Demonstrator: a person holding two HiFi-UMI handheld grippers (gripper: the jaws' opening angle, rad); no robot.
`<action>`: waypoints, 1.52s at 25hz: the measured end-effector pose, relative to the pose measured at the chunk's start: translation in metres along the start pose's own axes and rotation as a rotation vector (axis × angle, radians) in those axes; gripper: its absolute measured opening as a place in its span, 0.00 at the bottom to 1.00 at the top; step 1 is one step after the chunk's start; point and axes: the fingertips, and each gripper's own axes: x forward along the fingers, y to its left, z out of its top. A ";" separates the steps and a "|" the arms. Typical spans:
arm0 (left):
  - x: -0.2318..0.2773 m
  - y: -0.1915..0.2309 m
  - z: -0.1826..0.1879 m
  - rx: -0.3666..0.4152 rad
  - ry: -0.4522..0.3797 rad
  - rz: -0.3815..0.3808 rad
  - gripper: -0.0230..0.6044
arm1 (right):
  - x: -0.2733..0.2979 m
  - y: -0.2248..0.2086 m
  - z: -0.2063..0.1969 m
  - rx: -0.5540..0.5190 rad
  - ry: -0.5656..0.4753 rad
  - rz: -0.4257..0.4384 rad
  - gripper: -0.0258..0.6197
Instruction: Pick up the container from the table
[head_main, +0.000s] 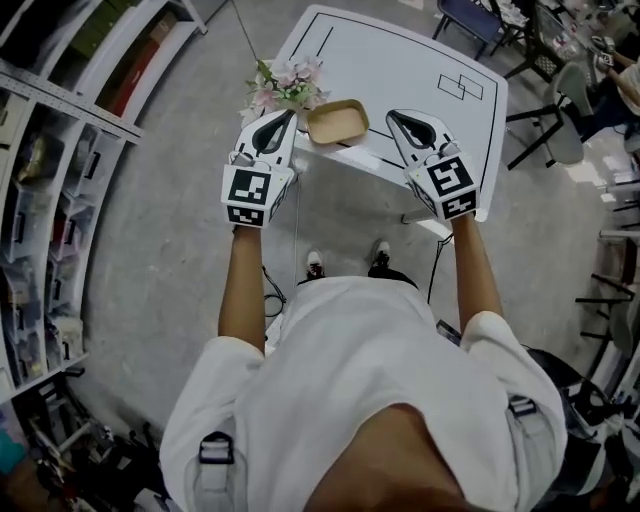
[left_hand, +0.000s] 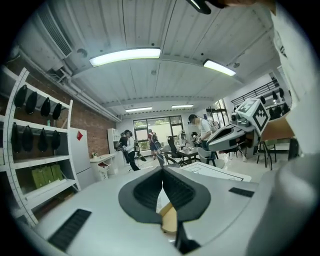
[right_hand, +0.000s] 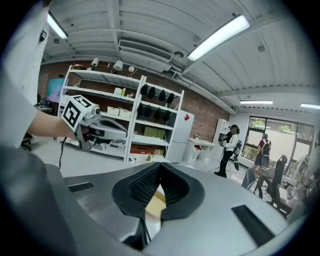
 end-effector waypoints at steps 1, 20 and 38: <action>0.003 0.000 -0.004 -0.005 0.015 0.013 0.06 | 0.010 0.000 -0.008 -0.006 0.018 0.033 0.06; 0.015 -0.019 -0.118 -0.241 0.255 0.186 0.06 | 0.140 0.050 -0.160 -0.298 0.330 0.567 0.15; -0.028 -0.038 -0.183 -0.331 0.353 0.197 0.06 | 0.187 0.084 -0.252 -0.859 0.566 0.659 0.20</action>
